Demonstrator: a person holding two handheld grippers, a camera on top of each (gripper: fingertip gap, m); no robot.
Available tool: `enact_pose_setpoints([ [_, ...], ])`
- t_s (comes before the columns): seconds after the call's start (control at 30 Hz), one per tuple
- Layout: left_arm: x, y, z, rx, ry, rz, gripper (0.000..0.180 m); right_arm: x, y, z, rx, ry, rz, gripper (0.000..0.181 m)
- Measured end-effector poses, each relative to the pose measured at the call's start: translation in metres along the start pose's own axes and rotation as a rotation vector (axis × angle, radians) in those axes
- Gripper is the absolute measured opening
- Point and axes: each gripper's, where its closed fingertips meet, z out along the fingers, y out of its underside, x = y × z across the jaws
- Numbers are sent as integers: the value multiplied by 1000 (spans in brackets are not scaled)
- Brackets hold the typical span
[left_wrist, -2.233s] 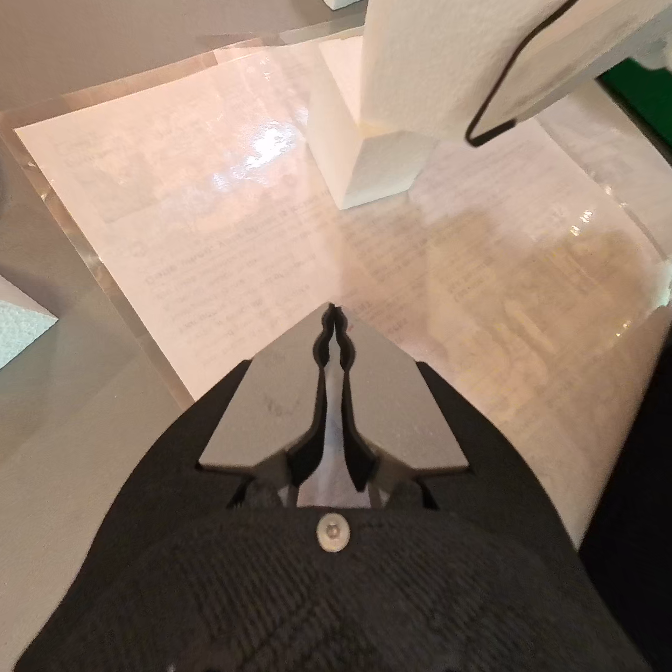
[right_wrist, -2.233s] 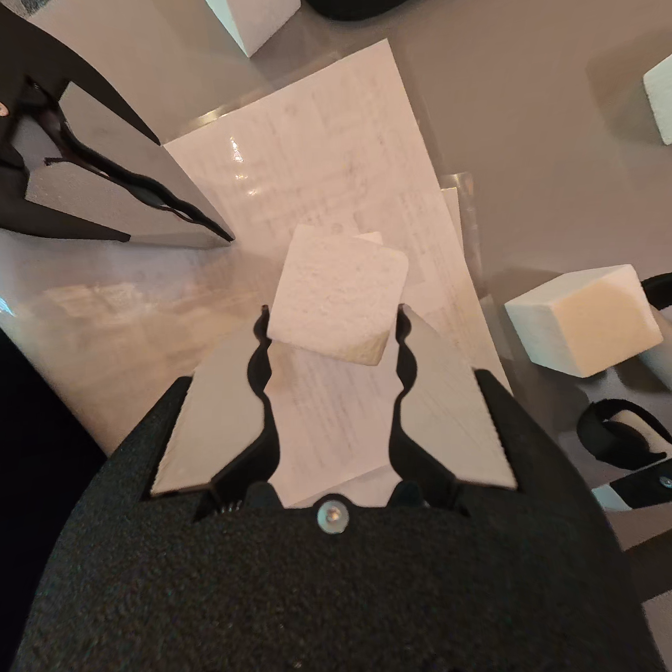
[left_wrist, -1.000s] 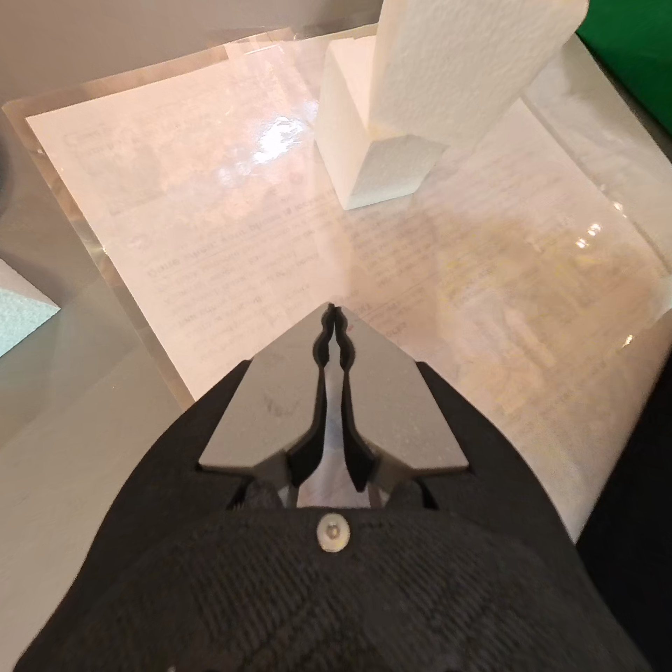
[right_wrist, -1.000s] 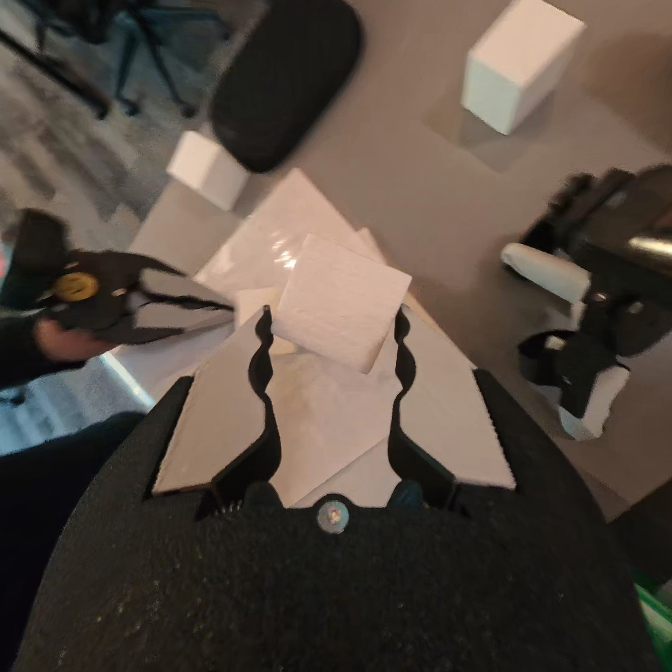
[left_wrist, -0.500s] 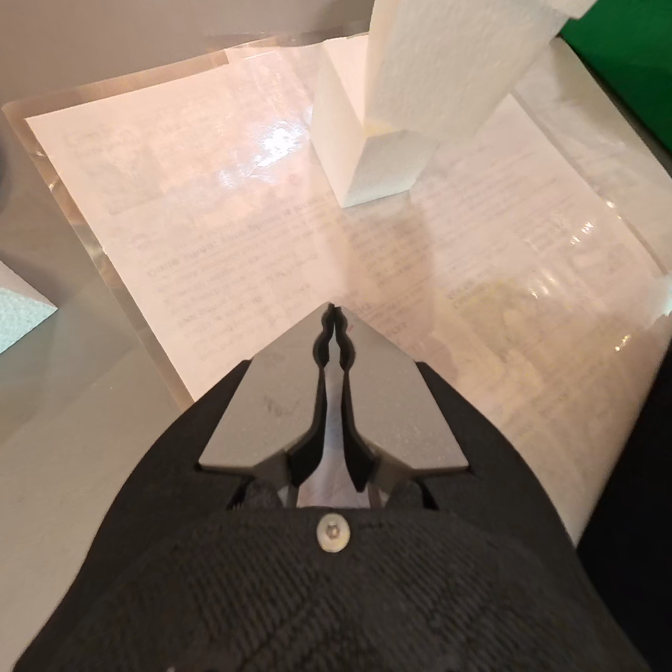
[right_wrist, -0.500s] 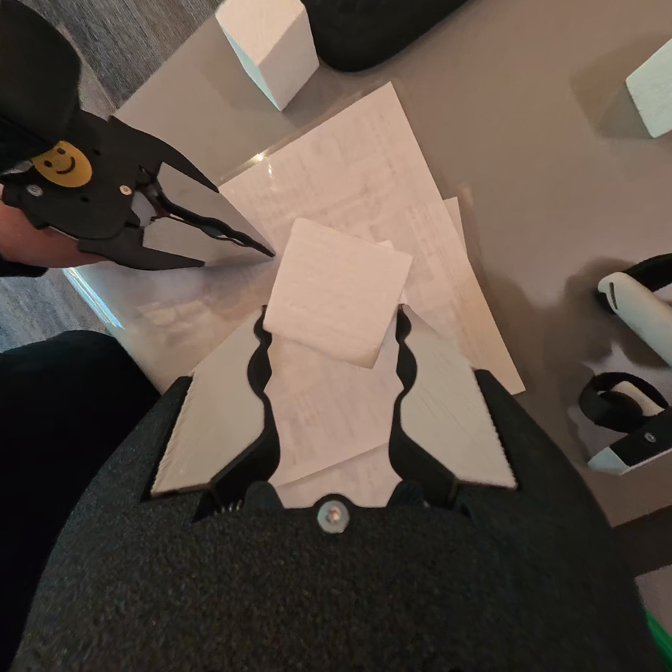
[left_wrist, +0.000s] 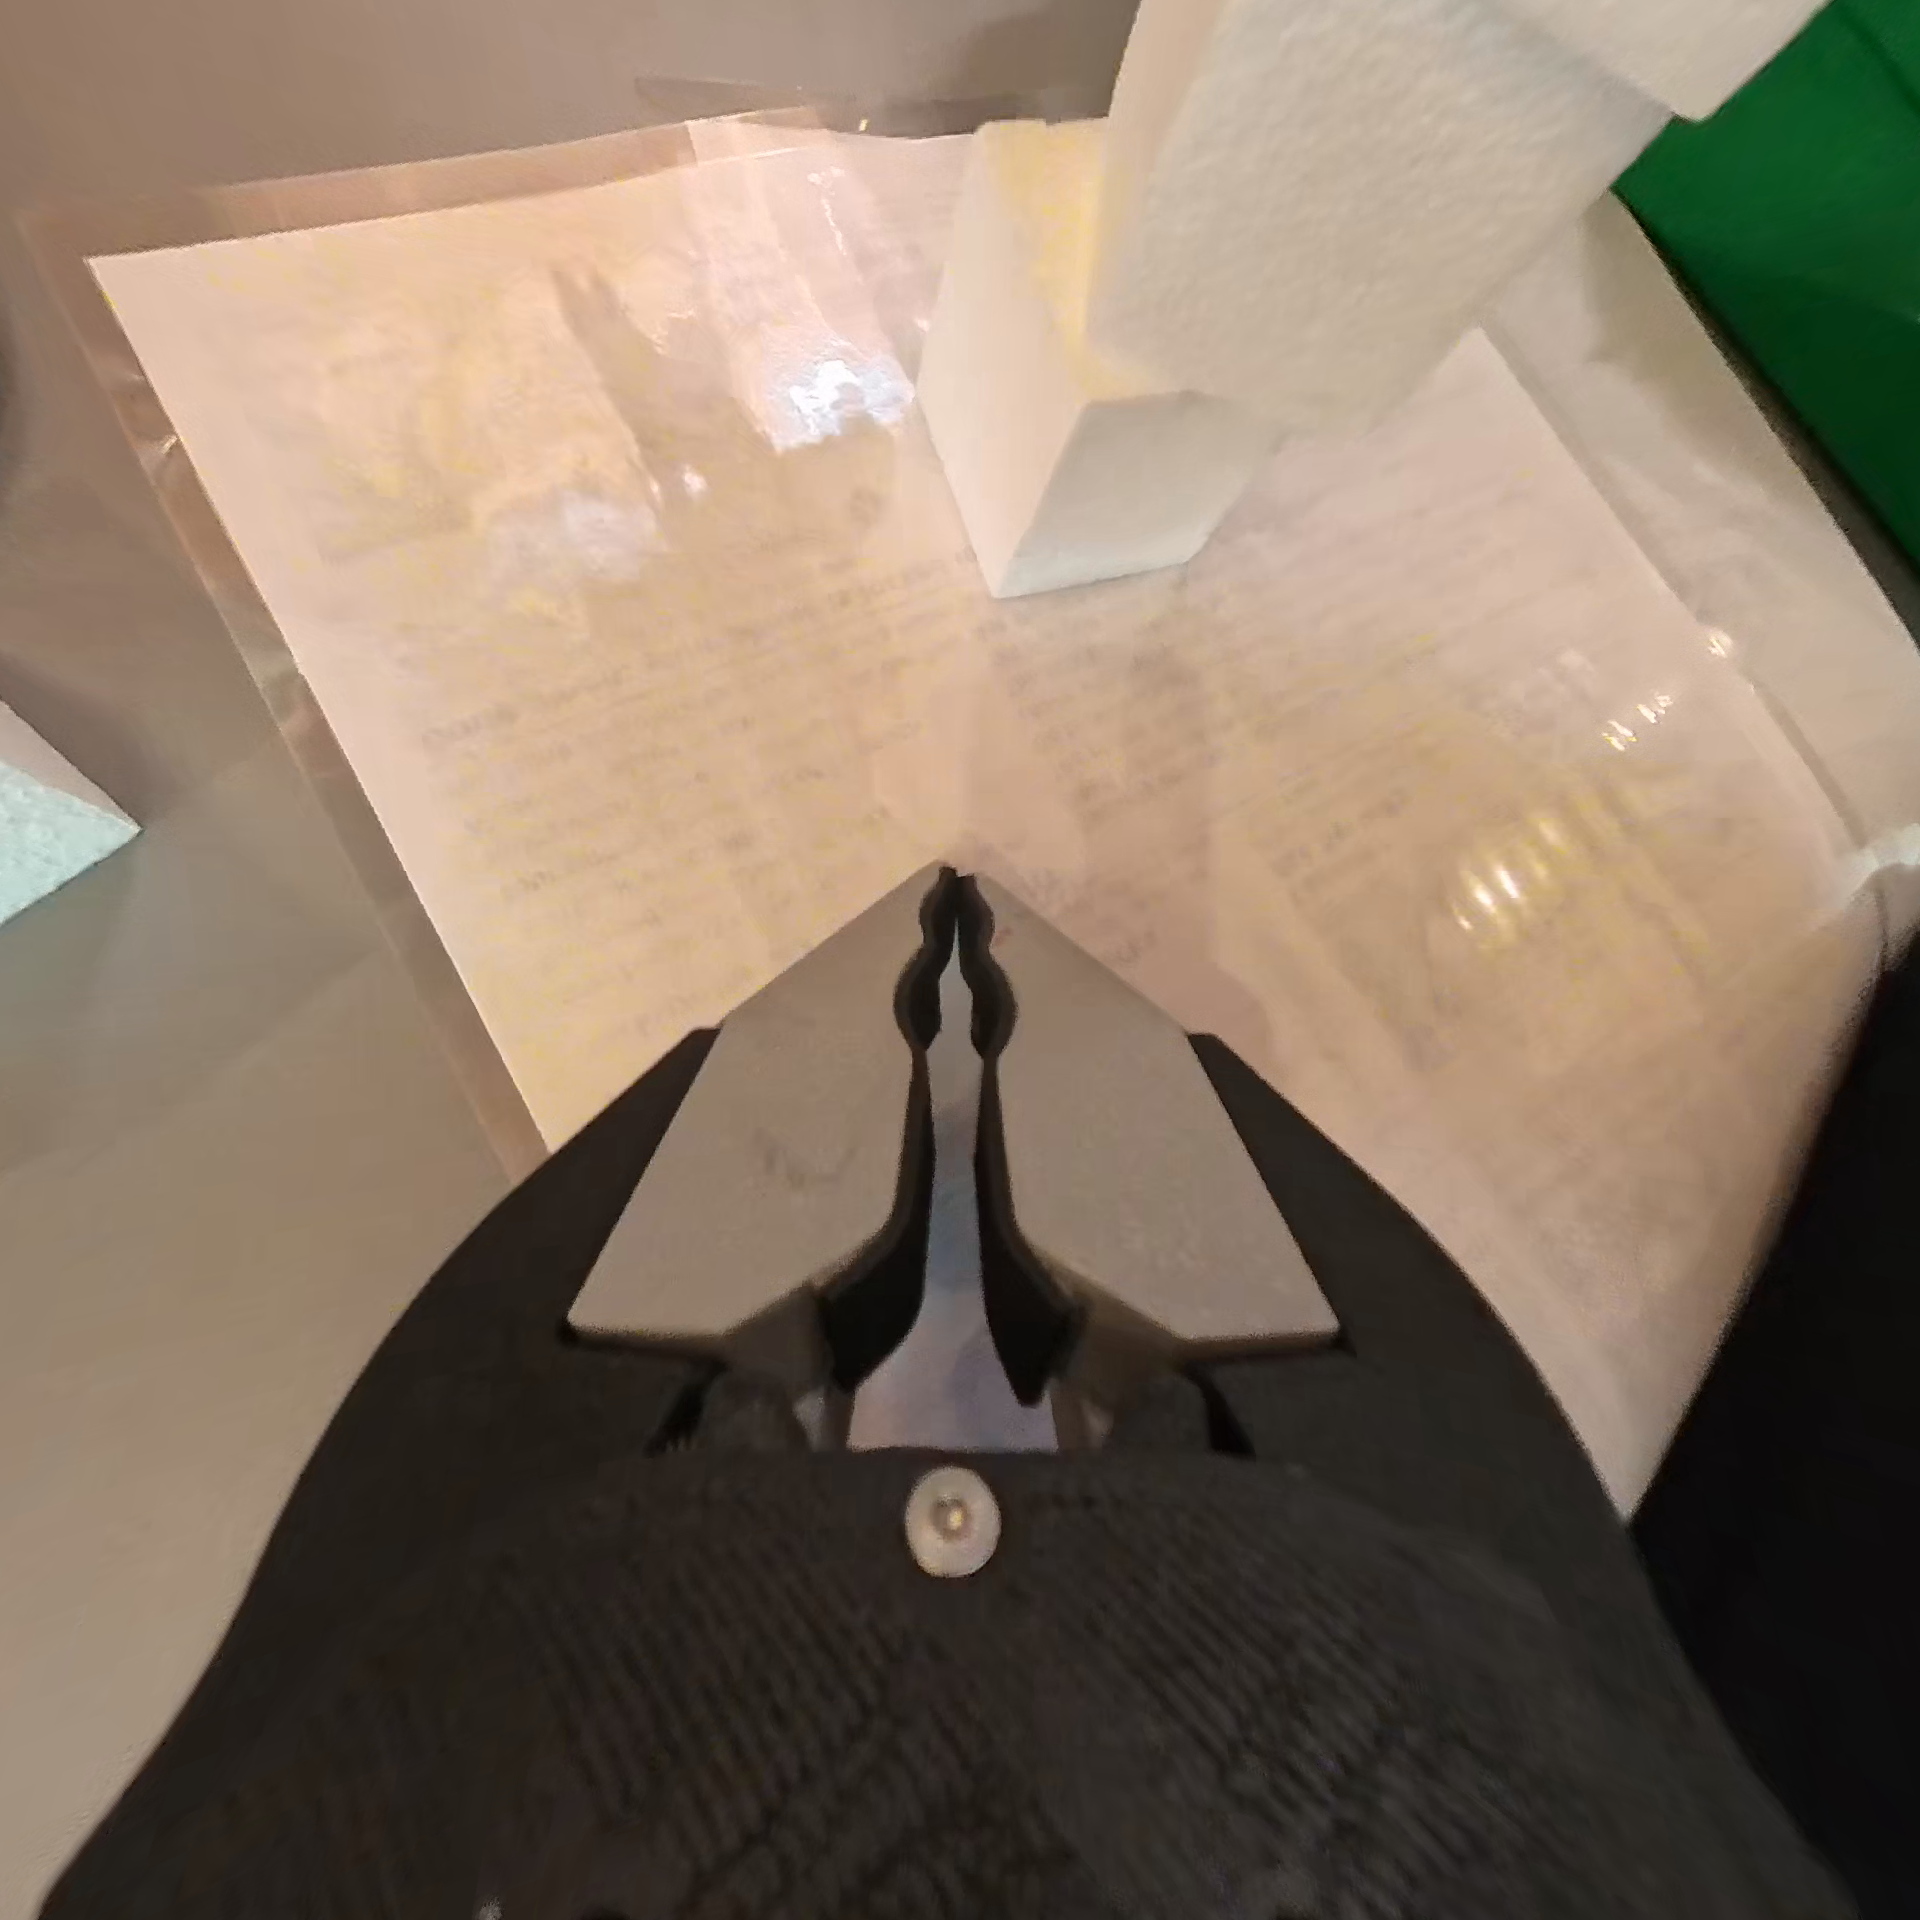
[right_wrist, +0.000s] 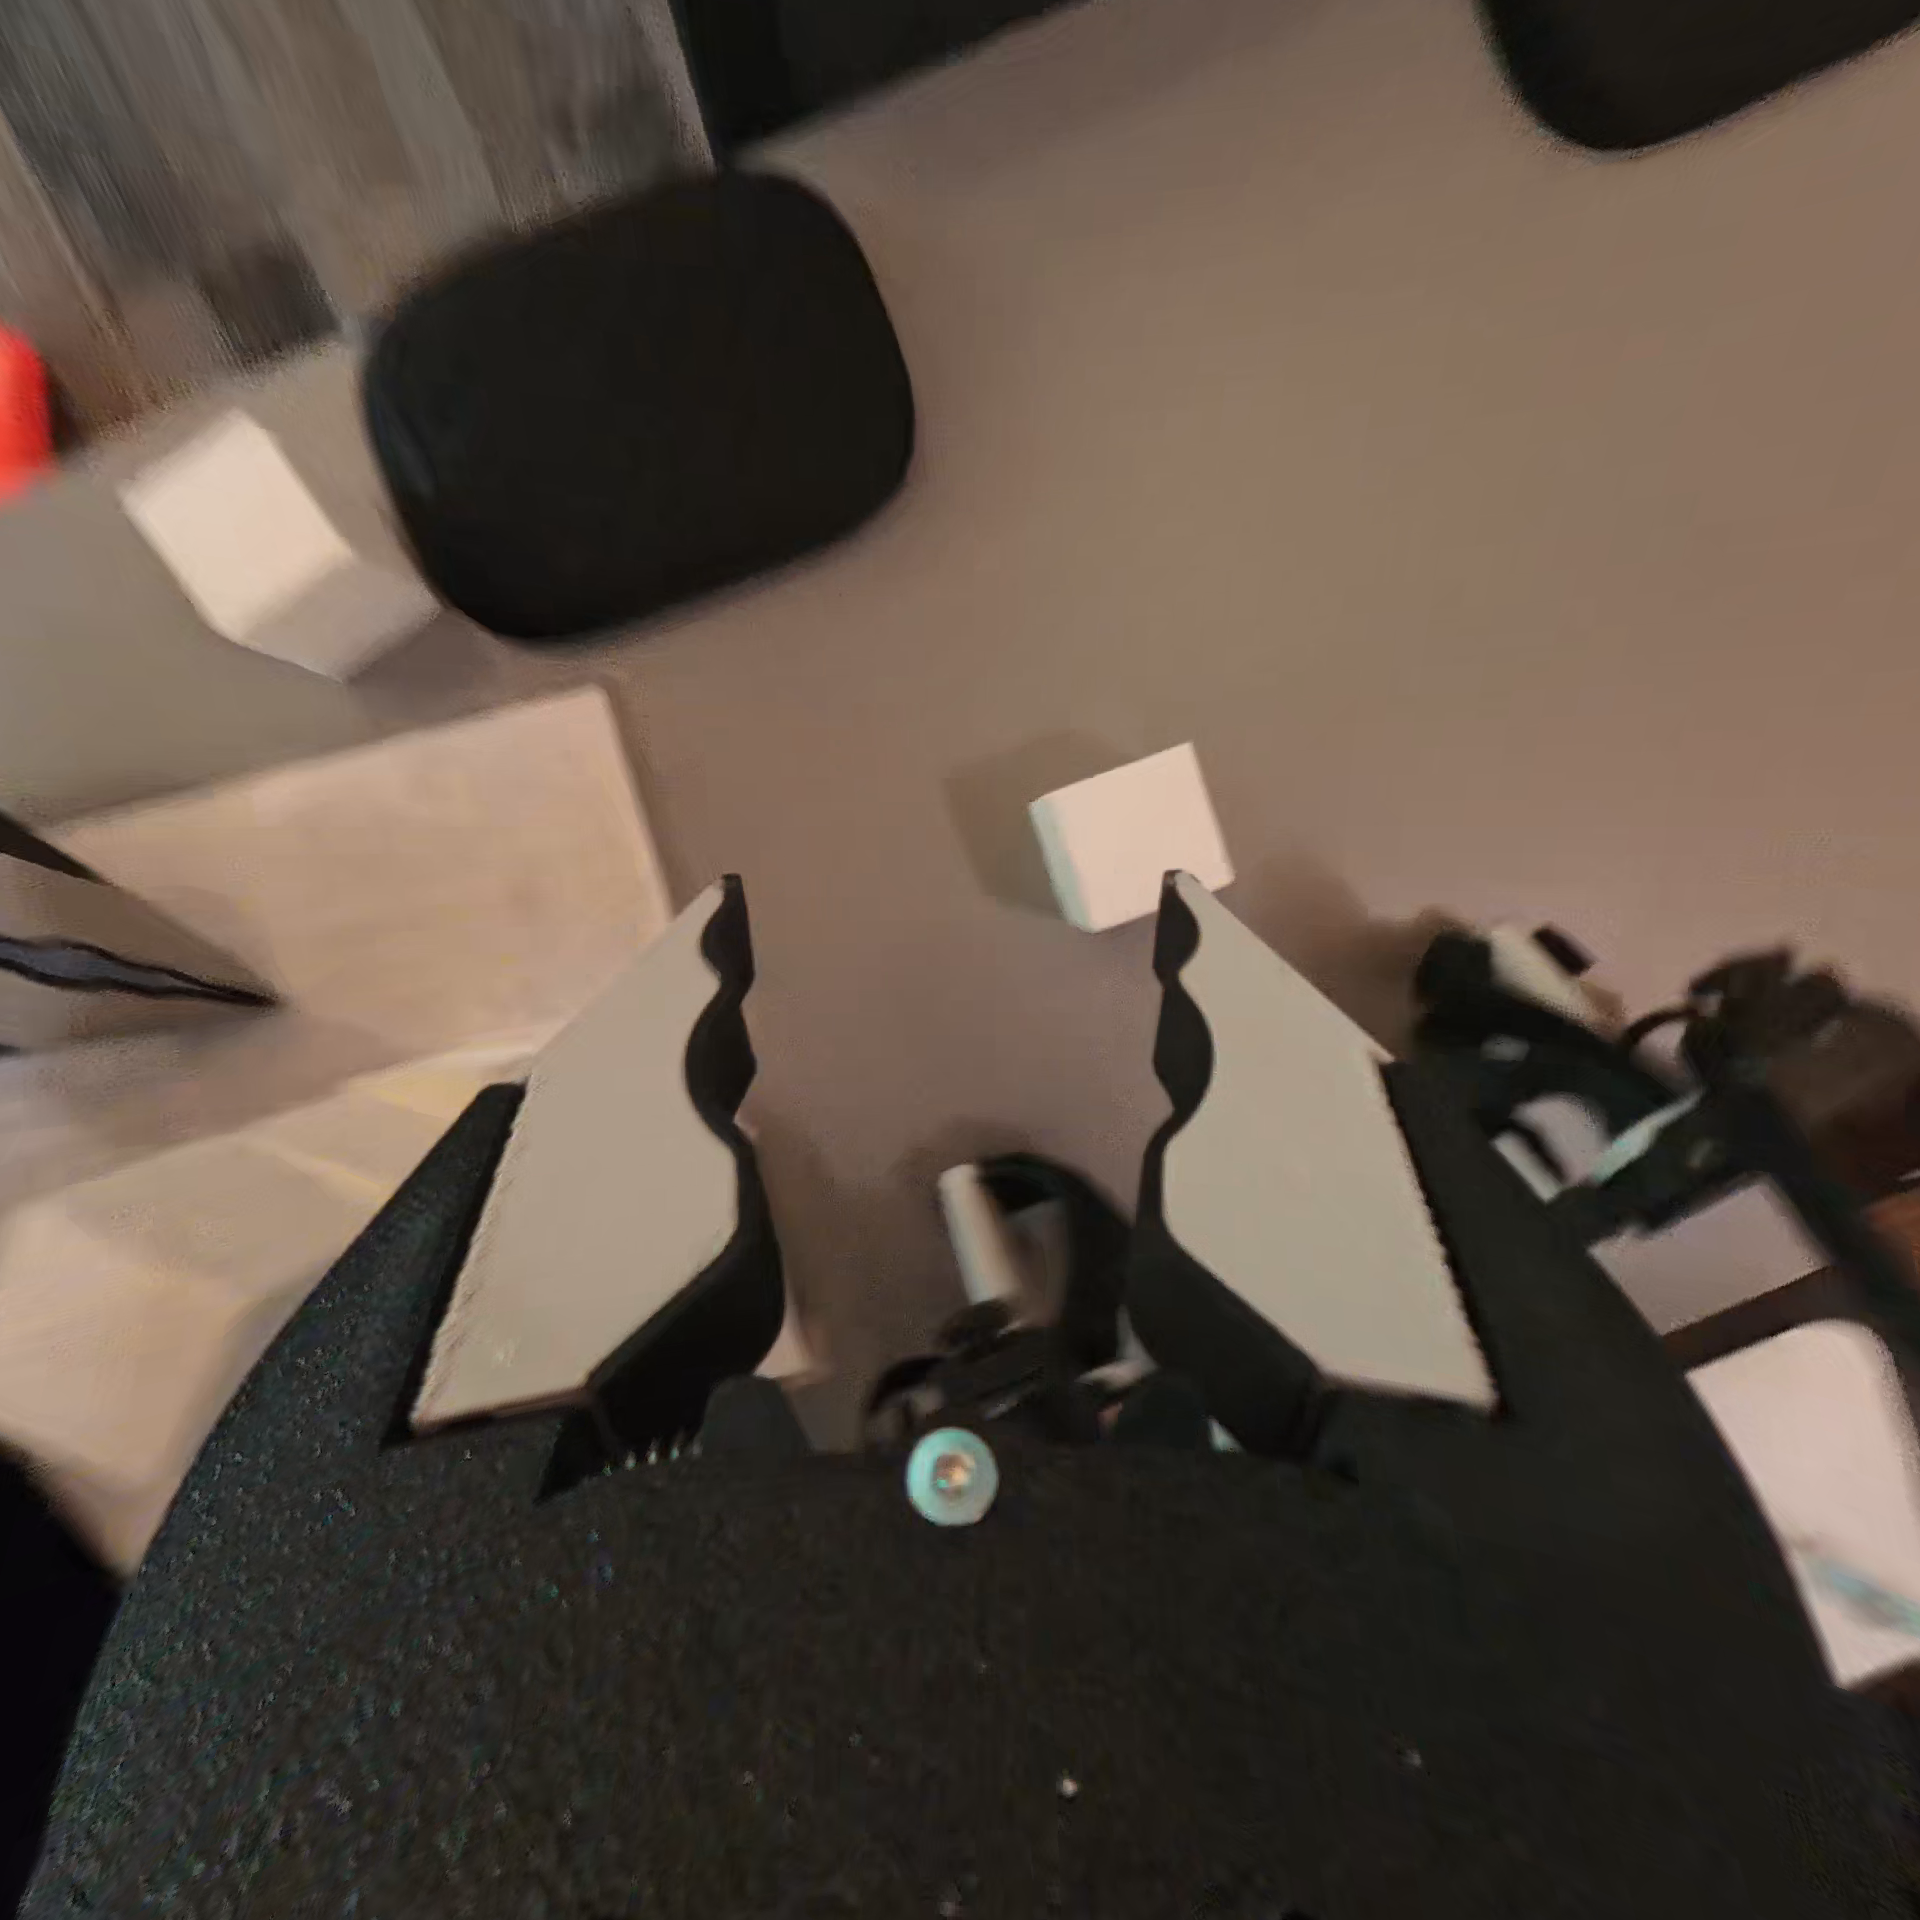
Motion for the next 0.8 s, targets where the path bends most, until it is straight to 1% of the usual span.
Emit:
enact_pose_setpoints([
  [0.07,0,0,0,-2,-9,-13,0,23,3,37,-139,2,-120,75],
  [0.17,0,0,0,-3,-24,-45,0,40,17,83,-318,-32,-223,83],
  [0.2,0,0,0,-2,-30,-57,0,47,23,96,-369,-21,-261,80],
  [0.3,0,0,0,2,-43,-81,0,56,51,123,-517,-36,-279,82],
  [0.33,0,0,0,2,-45,-84,0,58,57,128,-545,-35,-275,76],
  [0.37,0,0,0,-1,-48,-83,0,57,59,129,-556,-33,-266,59],
  [0.43,0,0,0,-6,-53,-78,0,50,50,122,-505,-37,-242,58],
  [0.57,1,0,1,-5,-54,-51,0,26,25,69,-364,-16,-264,58],
  [0.8,1,0,1,-24,-60,13,0,-70,22,-55,-177,-81,-224,58],
])
